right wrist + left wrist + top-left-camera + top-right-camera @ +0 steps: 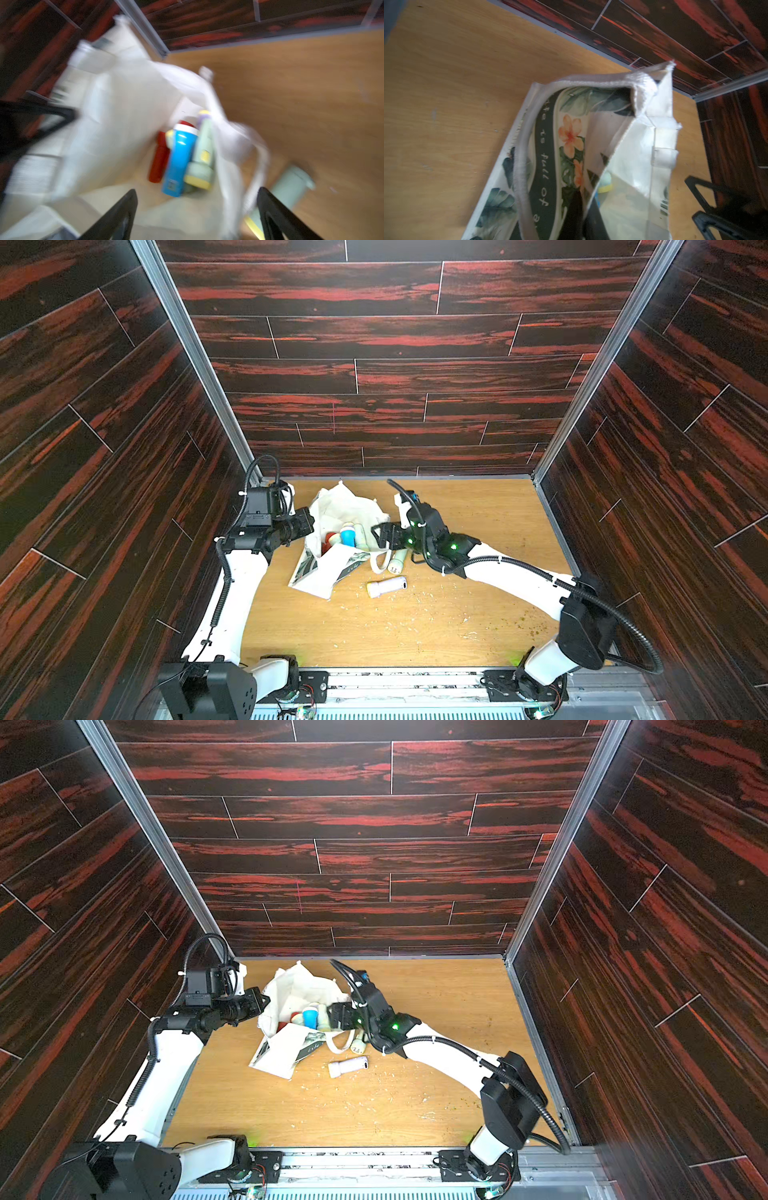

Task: Put the flashlights into the tote bags
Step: Place the flashlight in the canvas bag, then pick up the flashlight from the center of the board.

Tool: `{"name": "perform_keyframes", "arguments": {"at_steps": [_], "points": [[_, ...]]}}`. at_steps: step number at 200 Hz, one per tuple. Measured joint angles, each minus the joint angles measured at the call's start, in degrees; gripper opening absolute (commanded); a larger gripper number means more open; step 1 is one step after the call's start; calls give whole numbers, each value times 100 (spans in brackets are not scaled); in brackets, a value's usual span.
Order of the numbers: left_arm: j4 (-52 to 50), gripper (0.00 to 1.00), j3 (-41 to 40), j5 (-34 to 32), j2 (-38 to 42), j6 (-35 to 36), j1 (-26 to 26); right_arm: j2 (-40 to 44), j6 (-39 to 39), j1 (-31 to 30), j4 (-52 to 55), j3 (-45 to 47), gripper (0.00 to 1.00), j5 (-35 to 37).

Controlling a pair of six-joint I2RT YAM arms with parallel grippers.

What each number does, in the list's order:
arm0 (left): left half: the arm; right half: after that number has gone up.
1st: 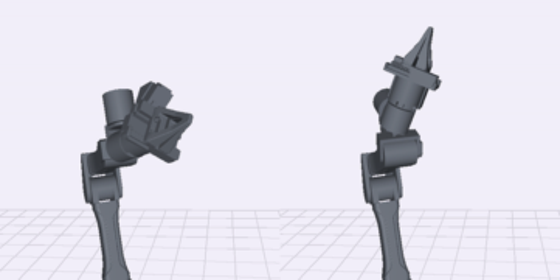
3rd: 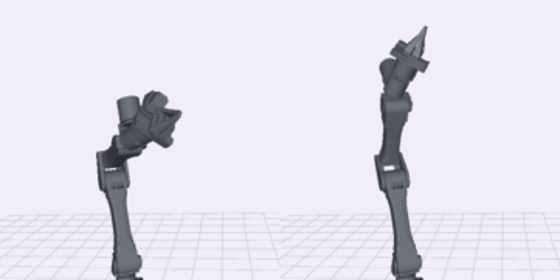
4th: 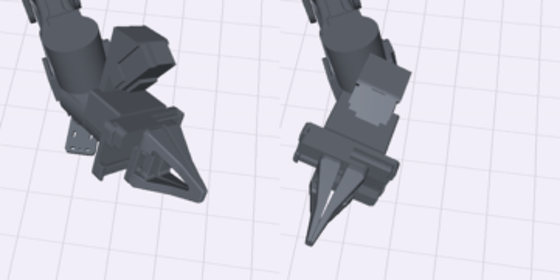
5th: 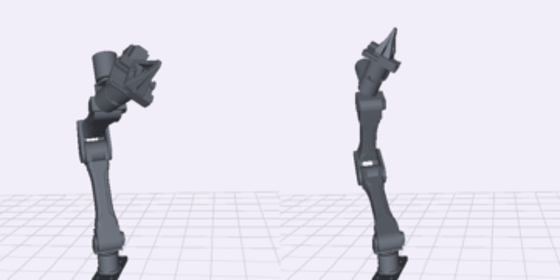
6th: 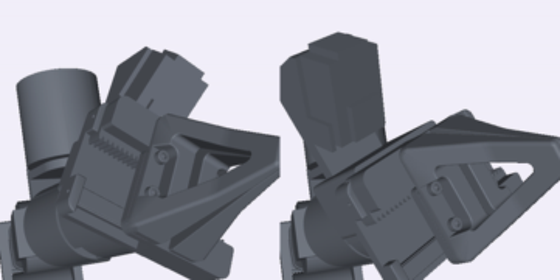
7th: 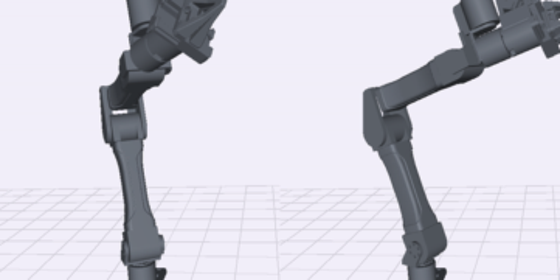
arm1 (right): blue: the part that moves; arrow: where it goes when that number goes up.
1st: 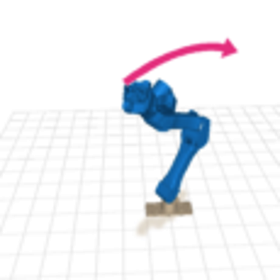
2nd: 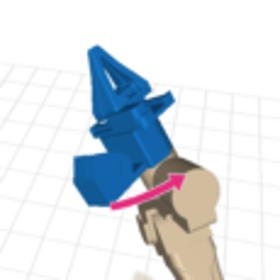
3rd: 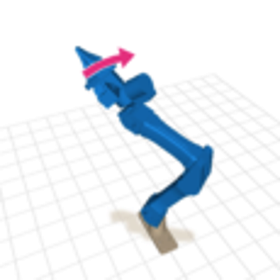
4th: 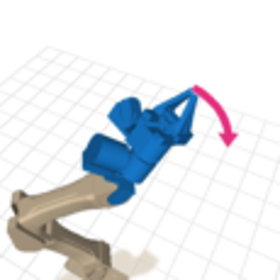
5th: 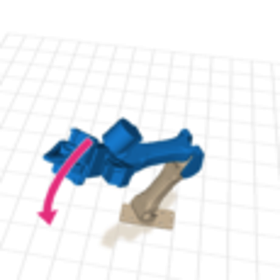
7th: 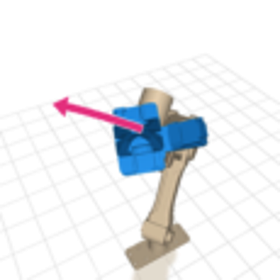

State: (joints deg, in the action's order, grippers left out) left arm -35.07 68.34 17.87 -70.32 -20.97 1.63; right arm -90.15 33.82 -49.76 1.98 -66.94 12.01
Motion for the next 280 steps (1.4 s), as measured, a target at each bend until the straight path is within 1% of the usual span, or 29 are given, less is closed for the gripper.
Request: {"name": "perform_keyframes", "arguments": {"at_steps": [24,47,70,86,116,139,156,202,229,280], "points": [[-20,0,0,-232,0,-2,35,319,236,0,13,505,85,289],[-57,0,0,-431,37,-2,55,343,538,2,232,586,74,531],[-101,0,-4,-643,105,0,63,216,876,7,778,343,65,728],[-118,0,-33,-802,173,-2,68,-76,1084,26,1167,-52,63,844],[-223,0,-107,-1189,348,-2,79,-608,1384,151,1722,-575,62,791],[-293,0,-118,-1346,439,0,90,-1023,1552,295,2122,-863,63,688],[-295,0,-151,-1384,466,0,98,-1377,1663,365,2533,-1220,64,649],[-280,0,-179,-1388,474,0,105,-2264,1937,391,3473,-2297,65,612],[-280,0,-179,-1384,476,0,105,-2590,2011,413,3746,-2590,68,503],[-280,0,-181,-1384,481,0,105,-3119,2103,431,4227,-3261,68,363]]}}
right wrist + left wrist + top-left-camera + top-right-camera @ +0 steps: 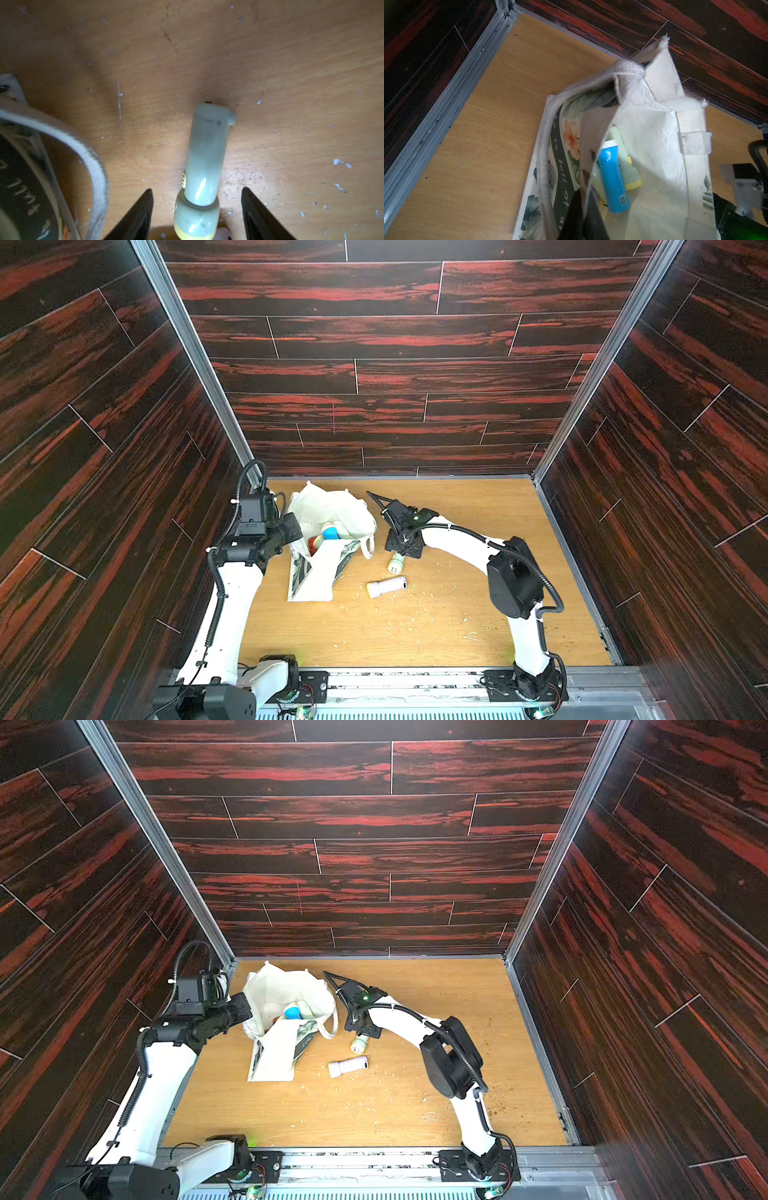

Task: Put the flashlights into the tote bags
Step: Pick up the flashlight from the center of the board.

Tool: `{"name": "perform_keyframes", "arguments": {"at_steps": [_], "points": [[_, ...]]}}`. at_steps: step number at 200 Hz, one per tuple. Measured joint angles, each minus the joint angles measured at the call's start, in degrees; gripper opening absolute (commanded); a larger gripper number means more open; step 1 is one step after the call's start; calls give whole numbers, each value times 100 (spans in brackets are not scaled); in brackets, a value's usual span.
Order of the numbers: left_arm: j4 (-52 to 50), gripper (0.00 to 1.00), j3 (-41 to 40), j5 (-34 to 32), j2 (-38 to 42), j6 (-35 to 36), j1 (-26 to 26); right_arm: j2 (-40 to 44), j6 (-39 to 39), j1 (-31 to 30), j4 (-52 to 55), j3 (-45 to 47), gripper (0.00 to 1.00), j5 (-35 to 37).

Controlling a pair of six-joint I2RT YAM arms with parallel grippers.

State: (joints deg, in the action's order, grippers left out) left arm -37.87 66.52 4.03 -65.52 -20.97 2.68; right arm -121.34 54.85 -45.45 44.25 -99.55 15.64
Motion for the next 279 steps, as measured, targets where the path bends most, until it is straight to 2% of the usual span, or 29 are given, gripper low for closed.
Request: {"name": "perform_keyframes", "arguments": {"at_steps": [97,201,279], "points": [[7,0,-9,70,39,2,0,-658,63,125,374,-393,58,-234],[7,0,-11,92,39,20,0,-927,44,153,461,-597,49,-356],[7,0,-11,103,39,22,0,-973,48,166,485,-608,30,-363]]}}
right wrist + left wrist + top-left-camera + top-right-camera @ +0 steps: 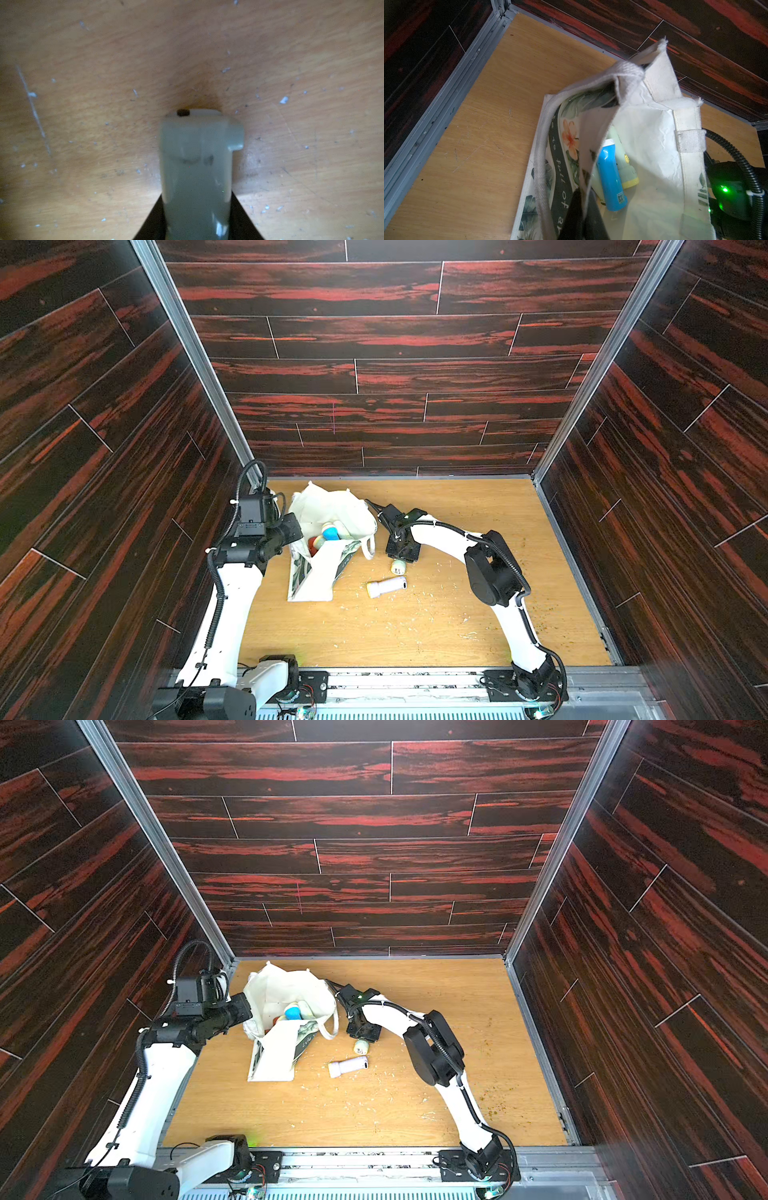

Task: Put the flashlights into the tote bags
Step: Pick up the flashlight from the center of the board.

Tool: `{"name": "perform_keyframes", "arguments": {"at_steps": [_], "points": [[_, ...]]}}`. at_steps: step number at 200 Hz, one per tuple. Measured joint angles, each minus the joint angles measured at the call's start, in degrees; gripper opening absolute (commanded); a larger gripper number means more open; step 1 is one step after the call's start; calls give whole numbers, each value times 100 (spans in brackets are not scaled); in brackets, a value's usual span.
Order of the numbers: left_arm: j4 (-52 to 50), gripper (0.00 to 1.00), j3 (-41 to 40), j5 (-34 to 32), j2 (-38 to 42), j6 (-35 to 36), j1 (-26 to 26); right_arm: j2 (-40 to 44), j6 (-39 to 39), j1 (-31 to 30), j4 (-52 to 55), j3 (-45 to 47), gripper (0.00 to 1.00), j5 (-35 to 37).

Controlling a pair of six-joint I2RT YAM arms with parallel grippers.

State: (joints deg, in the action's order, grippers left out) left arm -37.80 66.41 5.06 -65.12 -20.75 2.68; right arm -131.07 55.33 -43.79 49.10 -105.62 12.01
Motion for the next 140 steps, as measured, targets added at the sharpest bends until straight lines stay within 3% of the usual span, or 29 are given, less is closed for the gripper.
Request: {"name": "perform_keyframes", "arguments": {"at_steps": [39,79,90,140], "points": [[2,0,0,74,0,-4,0,378,20,33,-247,529,22,214],[59,0,0,393,0,-28,7,1797,-17,138,-949,1746,8,297],[105,0,0,525,-2,-48,7,2260,-57,170,-1244,2041,0,271],[319,0,0,1241,-87,-70,7,3622,-621,219,-2505,2815,0,-17]]}}
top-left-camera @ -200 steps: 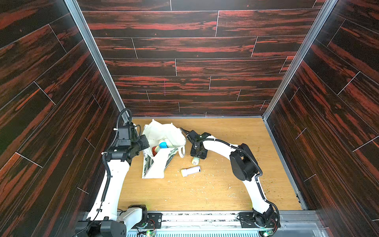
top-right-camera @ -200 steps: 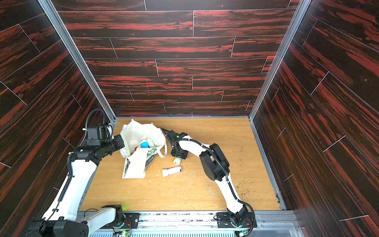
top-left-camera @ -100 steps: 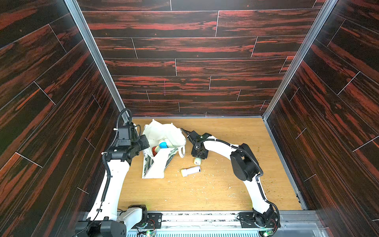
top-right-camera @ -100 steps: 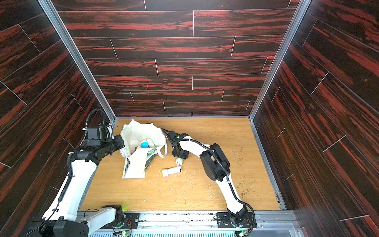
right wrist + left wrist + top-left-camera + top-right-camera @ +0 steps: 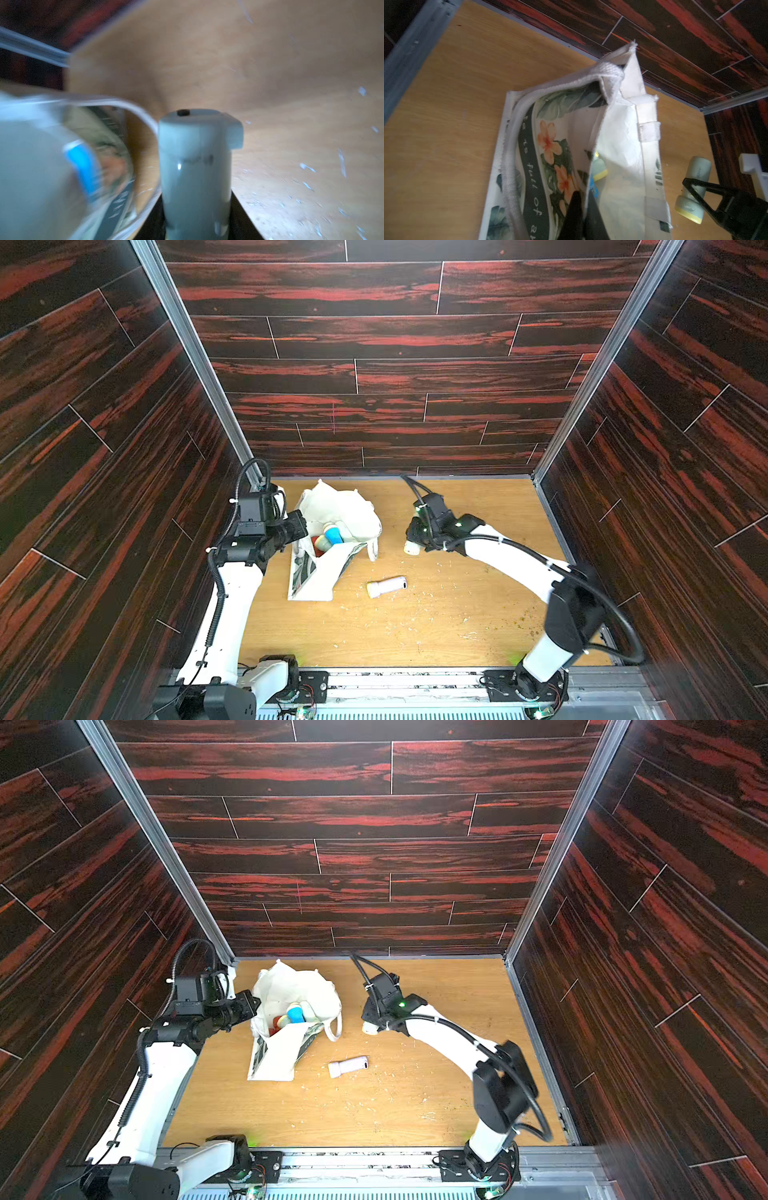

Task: Put the flashlights into the tote bags
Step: Pick up the flashlight from the center of the board, then place the flashlight in the canvas bag.

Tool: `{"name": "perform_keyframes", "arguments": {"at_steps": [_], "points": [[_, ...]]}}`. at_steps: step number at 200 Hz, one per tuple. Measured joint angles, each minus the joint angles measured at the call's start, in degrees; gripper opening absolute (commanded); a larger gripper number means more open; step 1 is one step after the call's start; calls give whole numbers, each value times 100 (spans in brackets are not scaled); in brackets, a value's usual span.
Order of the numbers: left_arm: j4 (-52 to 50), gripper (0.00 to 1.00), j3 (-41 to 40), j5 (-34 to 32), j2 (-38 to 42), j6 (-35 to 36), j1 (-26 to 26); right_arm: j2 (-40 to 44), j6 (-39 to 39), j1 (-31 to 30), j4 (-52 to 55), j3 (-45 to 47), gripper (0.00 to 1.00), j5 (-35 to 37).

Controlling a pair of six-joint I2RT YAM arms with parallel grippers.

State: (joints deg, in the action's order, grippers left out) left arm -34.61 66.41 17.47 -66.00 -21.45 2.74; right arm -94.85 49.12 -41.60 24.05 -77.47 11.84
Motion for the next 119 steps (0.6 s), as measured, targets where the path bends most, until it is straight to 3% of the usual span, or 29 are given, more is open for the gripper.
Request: {"name": "perform_keyframes", "arguments": {"at_steps": [49,119], "points": [[164,0,0,442,-101,-22,0,546,-597,0,-761,428,0,-326],[330,0,-37,1010,-149,-107,-11,629,-1316,0,-1327,485,0,-938]]}}
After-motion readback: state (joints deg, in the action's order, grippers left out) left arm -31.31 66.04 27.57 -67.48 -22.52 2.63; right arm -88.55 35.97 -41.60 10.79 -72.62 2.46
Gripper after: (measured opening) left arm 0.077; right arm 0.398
